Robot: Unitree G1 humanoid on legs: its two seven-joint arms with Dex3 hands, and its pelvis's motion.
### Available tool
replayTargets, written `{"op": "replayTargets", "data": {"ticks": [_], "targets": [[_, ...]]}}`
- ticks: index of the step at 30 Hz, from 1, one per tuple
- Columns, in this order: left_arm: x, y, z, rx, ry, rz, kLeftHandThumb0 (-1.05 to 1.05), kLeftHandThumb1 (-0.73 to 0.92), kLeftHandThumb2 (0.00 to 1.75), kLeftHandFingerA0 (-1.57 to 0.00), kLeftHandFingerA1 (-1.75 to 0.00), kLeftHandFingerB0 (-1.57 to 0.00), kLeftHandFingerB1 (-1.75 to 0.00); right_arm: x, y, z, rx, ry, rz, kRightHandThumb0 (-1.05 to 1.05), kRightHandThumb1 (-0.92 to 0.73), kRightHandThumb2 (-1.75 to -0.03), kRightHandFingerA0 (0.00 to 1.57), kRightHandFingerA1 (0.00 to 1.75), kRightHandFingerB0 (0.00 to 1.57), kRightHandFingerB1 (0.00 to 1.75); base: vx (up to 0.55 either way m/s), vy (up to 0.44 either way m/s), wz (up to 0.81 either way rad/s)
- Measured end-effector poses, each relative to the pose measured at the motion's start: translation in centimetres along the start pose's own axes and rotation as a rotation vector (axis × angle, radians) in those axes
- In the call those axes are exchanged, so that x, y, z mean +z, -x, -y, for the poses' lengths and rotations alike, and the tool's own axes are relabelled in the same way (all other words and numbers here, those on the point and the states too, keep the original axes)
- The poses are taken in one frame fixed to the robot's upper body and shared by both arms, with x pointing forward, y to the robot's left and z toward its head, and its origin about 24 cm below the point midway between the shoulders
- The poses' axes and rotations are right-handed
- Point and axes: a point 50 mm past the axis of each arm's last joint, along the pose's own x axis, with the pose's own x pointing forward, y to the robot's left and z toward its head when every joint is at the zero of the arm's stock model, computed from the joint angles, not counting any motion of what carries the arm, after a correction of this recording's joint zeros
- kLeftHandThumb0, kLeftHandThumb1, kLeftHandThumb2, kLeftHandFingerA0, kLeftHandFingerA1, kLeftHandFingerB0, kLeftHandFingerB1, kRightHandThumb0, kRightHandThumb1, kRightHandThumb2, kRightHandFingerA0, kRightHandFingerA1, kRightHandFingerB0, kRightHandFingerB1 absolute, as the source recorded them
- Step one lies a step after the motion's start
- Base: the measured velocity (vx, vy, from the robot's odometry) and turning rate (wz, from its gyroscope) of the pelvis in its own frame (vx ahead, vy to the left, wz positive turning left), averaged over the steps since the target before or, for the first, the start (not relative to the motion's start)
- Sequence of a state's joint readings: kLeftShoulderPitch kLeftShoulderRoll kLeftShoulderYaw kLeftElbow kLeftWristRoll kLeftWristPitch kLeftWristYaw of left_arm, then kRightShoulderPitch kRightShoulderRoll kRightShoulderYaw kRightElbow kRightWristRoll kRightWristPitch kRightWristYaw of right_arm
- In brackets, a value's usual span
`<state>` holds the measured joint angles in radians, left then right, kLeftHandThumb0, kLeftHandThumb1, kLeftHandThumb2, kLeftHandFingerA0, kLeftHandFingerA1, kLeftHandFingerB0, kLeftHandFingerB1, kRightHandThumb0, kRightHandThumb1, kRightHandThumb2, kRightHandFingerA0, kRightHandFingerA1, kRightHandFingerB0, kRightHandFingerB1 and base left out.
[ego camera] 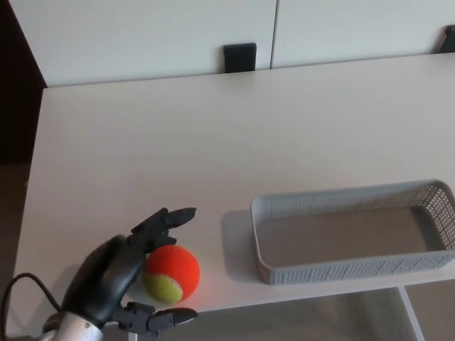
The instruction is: The robot walk towards a table in front and uses its left hand to pickup a tennis ball on the left side and put it in a container on the right hand side
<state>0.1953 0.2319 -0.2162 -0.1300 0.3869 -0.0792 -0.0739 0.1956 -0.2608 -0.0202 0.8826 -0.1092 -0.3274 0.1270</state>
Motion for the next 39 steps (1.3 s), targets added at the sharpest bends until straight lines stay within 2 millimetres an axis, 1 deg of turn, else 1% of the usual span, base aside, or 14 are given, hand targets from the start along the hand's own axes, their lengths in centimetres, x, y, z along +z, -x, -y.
{"op": "replayTargets", "data": {"ticks": [1, 2, 5, 6, 8, 9, 12, 13, 22, 28, 29, 32, 38, 39], "targets": [[-0.2, -0.2, 0.0, -0.001, -0.015, -0.007, -0.33, 0.34, 0.50, -0.48, -0.46, -0.28, -0.30, 0.1, 0.0, 0.0, -0.001, 0.000, 0.002, -0.42, -0.60, -0.56, 0.75, 0.48, 0.60, 0.45, 0.00, 0.000, 0.00], [-0.4, -0.6, -0.2, 0.000, -0.036, -0.010, -0.27, 0.41, 0.52, -0.67, -0.50, -0.33, -0.32, 0.2, -0.1, 0.1, -0.002, 0.000, 0.005, -0.43, -0.60, -0.58, 0.76, 0.49, 0.61, 0.46, 0.00, 0.000, 0.00], [-0.7, -1.5, -0.4, 0.001, -0.089, -0.018, -0.27, 0.41, 0.52, -0.67, -0.50, -0.33, -0.32, 0.4, -0.3, 0.2, -0.005, -0.002, 0.010, -0.43, -0.60, -0.58, 0.76, 0.49, 0.61, 0.46, 0.00, 0.000, 0.00], [-0.8, -1.8, -0.5, 0.000, -0.111, -0.022, -0.14, 0.70, 0.60, -1.33, -0.62, -0.79, -0.46, 0.5, -0.4, 0.2, -0.006, -0.002, 0.012, -0.43, -0.60, -0.58, 0.76, 0.49, 0.62, 0.47, 0.00, 0.000, 0.00], [-1.0, -2.2, -0.7, 0.005, -0.148, -0.027, -0.14, 0.70, 0.60, -1.33, -0.62, -0.79, -0.46, 0.7, -0.5, 0.3, -0.009, -0.003, 0.016, -0.43, -0.60, -0.58, 0.76, 0.49, 0.62, 0.47, 0.00, 0.000, 0.00], [-0.8, -2.7, -0.8, 0.013, -0.172, -0.023, -0.12, 0.65, 0.60, -1.34, -0.65, -0.90, -0.51, 0.8, -0.6, 0.3, -0.009, -0.003, 0.018, -0.43, -0.60, -0.58, 0.76, 0.49, 0.62, 0.47, 0.00, 0.000, 0.00], [-0.6, -3.2, -1.0, 0.027, -0.214, -0.019, -0.12, 0.65, 0.60, -1.34, -0.65, -0.90, -0.51, 1.0, -0.8, 0.4, -0.010, -0.003, 0.022, -0.43, -0.60, -0.58, 0.76, 0.49, 0.62, 0.47, 0.00, 0.000, 0.00], [-0.6, -3.3, -1.0, 0.029, -0.219, -0.019, -0.10, 0.63, 0.66, -1.22, -0.87, -1.04, -0.75, 1.0, -0.8, 0.4, -0.010, -0.004, 0.022, -0.40, -0.60, -0.56, 0.73, 0.48, 0.60, 0.45, 0.00, 0.000, 0.00], [0.0, -2.8, -0.6, 0.075, -0.201, -0.008, -0.05, 0.71, 0.62, -1.17, -0.96, -1.00, -0.78, 1.2, -0.9, 0.6, -0.009, -0.007, 0.028, -0.39, -0.60, -0.58, 0.74, 0.48, 0.62, 0.46, 0.00, 0.000, 0.00], [1.0, -2.0, -0.8, 0.093, -0.107, 0.008, 0.03, 0.72, 0.65, -1.24, -0.93, -0.99, -0.81, 1.3, -0.9, 0.6, -0.009, -0.005, 0.027, -0.41, -0.60, -0.58, 0.73, 0.47, 0.61, 0.45, 0.00, 0.000, 0.00], [1.1, -2.0, -0.9, 0.094, -0.101, 0.011, -0.06, 0.74, 0.64, -1.28, -0.88, -0.99, -0.78, 1.3, -0.9, 0.6, -0.009, -0.005, 0.028, -0.43, -0.56, -0.59, 0.72, 0.49, 0.59, 0.46, 0.00, 0.000, 0.00], [3.0, -1.8, -1.9, 0.126, -0.050, 0.084, -0.08, 0.72, 0.63, -1.29, -0.83, -0.99, -0.77, 1.3, -0.9, 0.6, -0.009, -0.003, 0.029, -0.41, -0.60, -0.58, 0.74, 0.47, 0.61, 0.45, 0.00, 0.000, 0.00], [7.8, -1.5, -4.4, 0.222, 0.000, 0.282, -0.16, 0.65, 0.71, -1.30, -1.06, -1.01, -0.81, 1.4, -1.0, 0.7, -0.009, 0.000, 0.027, -0.41, -0.60, -0.56, 0.74, 0.47, 0.60, 0.44, 0.00, 0.000, 0.00], [9.5, -1.3, -5.2, 0.256, 0.014, 0.352, -0.16, 0.65, 0.71, -1.30, -1.06, -1.01, -0.81, 1.4, -1.0, 0.6, -0.008, 0.001, 0.026, -0.41, -0.60, -0.56, 0.74, 0.47, 0.60, 0.44, 0.00, 0.000, 0.00]]}}
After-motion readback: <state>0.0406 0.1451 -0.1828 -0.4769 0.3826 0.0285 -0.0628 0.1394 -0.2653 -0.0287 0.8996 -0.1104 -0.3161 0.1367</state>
